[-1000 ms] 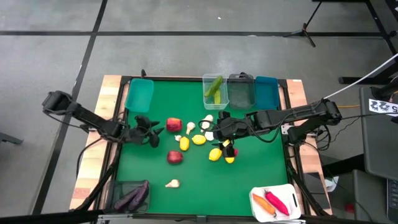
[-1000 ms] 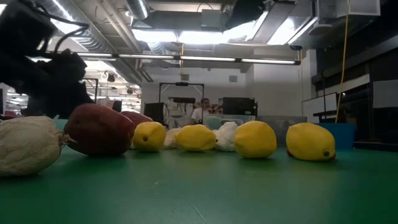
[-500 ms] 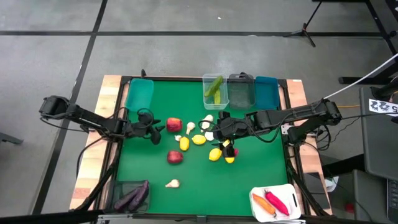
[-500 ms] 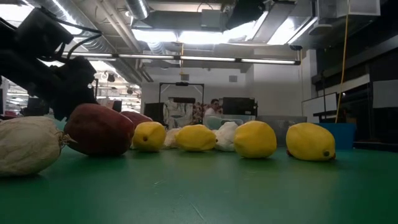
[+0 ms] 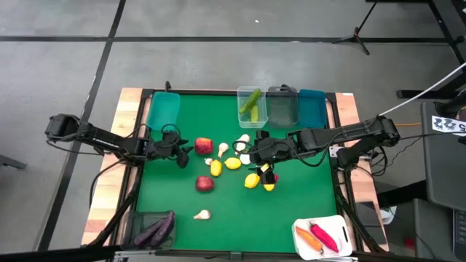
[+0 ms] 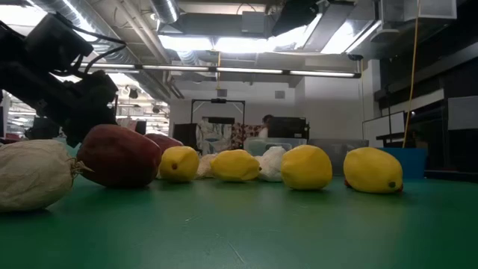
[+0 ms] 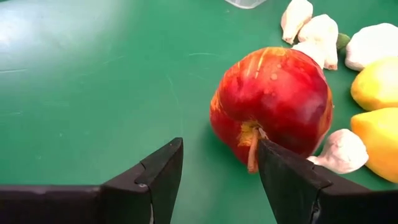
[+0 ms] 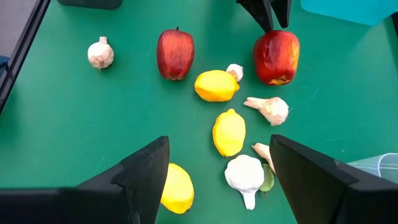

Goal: Sort produce into baskets
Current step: Put the red apple into the green bin

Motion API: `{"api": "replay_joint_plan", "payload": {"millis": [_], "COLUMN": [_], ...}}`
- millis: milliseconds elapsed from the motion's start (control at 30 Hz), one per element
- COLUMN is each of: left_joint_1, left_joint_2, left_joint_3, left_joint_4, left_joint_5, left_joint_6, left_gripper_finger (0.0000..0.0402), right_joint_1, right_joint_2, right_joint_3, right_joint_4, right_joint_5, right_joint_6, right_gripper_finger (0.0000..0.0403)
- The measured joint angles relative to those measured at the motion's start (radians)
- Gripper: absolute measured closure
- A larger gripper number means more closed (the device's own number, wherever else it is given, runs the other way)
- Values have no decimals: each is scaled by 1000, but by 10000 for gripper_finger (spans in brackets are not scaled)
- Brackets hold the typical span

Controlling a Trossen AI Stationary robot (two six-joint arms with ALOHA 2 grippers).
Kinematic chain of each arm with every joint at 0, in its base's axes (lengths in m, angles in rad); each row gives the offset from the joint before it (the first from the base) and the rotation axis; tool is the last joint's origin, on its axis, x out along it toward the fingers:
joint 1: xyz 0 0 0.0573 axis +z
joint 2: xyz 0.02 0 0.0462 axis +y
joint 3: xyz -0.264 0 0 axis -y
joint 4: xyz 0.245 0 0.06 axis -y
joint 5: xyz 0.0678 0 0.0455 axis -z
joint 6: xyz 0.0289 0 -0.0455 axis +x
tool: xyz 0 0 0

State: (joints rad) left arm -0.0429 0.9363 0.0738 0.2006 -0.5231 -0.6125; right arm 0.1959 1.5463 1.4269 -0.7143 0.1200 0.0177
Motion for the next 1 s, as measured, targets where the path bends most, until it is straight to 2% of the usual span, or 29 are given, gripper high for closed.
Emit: {"api": "replay_joint_plan", "payload": {"millis": [200, 1000], "left_joint_1": [24, 25], "left_joint_2": [0, 24], "left_joint_3": [0, 0], "left_joint_4": [1, 8], "left_joint_5": [55, 74], "left_joint_6": [7, -18], "left_gripper_finger": [201, 202], "right_joint_1": [0, 0], "right_joint_2": [0, 0], "right_joint_3": [0, 0], "right_joint_4": [0, 0], "right_joint_5": [0, 0], "right_joint_6": [0, 0], "right_gripper_finger": [125, 125]}}
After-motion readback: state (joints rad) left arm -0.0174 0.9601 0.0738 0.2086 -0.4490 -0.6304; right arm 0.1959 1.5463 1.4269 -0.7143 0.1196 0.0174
